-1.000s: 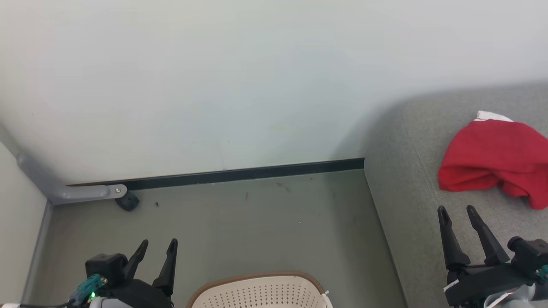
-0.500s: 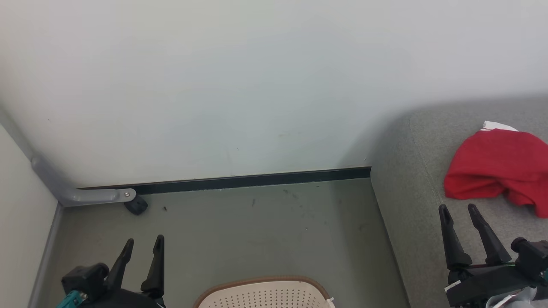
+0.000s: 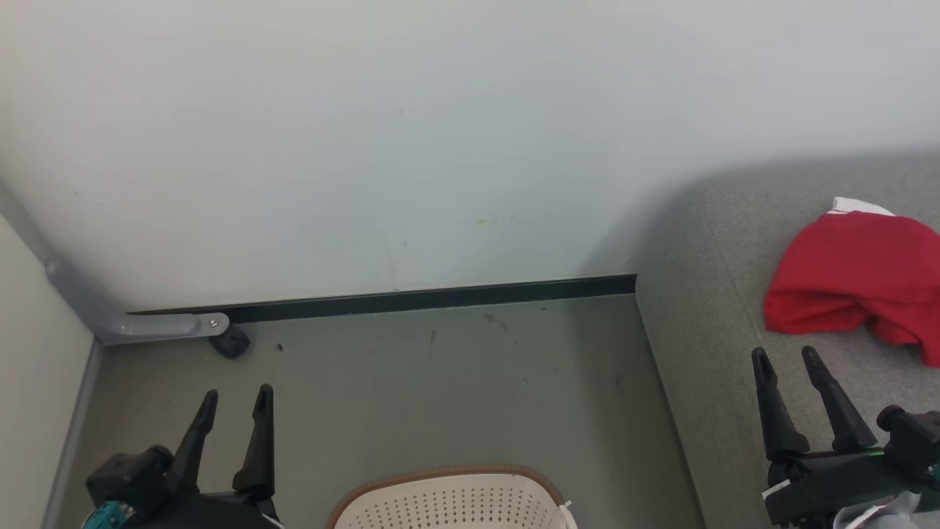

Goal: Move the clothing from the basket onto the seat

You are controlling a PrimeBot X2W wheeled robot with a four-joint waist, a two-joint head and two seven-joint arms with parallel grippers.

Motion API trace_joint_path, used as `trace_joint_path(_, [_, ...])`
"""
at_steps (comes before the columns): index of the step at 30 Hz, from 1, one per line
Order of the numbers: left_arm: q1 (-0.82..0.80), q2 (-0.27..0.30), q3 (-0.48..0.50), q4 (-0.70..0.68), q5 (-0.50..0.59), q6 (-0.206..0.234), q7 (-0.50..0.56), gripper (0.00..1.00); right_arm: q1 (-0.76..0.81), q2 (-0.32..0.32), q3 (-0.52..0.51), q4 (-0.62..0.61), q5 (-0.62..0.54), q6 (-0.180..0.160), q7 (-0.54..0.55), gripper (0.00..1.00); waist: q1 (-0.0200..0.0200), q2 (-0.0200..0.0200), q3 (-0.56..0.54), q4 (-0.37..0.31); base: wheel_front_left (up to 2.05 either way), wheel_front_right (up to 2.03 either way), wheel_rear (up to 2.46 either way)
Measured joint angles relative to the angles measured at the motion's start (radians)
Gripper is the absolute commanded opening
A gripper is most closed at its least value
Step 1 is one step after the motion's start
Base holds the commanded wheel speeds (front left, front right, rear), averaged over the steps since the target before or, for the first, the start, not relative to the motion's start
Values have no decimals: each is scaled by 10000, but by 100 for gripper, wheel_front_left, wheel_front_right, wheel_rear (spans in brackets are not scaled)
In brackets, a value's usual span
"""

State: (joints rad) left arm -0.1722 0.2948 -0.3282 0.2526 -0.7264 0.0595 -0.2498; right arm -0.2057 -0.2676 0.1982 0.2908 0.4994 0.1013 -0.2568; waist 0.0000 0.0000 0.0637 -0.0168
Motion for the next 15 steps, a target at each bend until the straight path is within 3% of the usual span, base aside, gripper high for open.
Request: trace_joint_path(15, [171, -13, 188, -485, 476, 21, 0, 100, -48, 25, 0, -29, -15, 0, 0, 100, 0, 0, 147, -74, 0, 0, 0])
